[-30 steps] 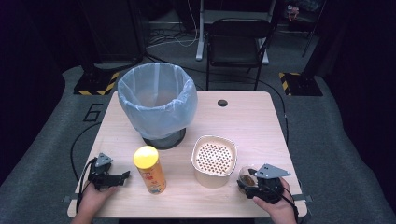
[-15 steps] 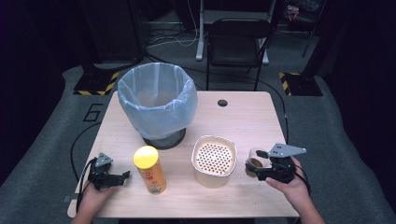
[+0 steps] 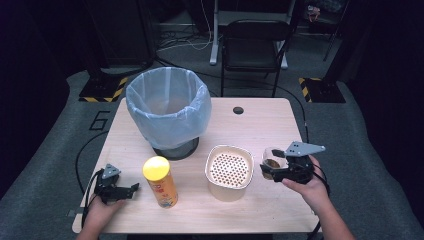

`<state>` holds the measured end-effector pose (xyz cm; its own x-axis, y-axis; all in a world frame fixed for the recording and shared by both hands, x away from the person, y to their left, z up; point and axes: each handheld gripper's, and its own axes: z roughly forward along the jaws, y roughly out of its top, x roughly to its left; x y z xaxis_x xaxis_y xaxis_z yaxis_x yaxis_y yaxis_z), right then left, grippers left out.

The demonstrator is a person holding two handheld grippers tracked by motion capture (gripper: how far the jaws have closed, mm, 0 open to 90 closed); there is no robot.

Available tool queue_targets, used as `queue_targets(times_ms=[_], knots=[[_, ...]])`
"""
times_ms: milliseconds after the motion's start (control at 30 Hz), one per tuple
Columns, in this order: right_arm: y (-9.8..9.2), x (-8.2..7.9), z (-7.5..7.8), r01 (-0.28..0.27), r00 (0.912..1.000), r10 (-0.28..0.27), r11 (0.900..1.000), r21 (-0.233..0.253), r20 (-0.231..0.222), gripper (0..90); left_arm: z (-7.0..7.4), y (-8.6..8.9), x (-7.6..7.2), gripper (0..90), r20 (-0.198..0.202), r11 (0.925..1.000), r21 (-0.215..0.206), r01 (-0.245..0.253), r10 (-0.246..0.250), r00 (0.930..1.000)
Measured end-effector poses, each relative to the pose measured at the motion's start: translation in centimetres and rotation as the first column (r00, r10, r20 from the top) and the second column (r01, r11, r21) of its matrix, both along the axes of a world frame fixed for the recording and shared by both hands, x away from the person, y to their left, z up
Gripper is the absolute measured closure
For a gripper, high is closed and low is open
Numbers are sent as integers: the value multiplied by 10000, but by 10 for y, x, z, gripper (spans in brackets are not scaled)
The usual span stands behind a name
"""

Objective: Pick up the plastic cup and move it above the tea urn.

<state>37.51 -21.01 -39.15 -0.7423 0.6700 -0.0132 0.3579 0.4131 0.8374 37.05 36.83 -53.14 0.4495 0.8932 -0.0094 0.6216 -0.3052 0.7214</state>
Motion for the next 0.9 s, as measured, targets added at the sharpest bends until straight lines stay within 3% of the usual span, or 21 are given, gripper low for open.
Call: queue_targets(times_ms=[100, 233, 533, 900], knots=[[2, 5, 3, -219, 9998, 219, 9998, 23, 13, 286, 0, 0, 0, 21, -8, 10000, 4, 4, -4, 10000], [5, 11, 7, -122, 9999, 122, 9999, 37, -13, 285, 0, 0, 0, 21, -8, 10000, 3, 4, -4, 10000], [13, 24, 23, -451, 9989, 456, 9980, -445, 95, 283, 0, 0, 0, 20, -6, 10000, 4, 4, -4, 10000], [24, 46, 32, -477, 9969, 524, 9957, -789, 583, 284, 0, 0, 0, 21, -8, 10000, 1, 4, -4, 10000]])
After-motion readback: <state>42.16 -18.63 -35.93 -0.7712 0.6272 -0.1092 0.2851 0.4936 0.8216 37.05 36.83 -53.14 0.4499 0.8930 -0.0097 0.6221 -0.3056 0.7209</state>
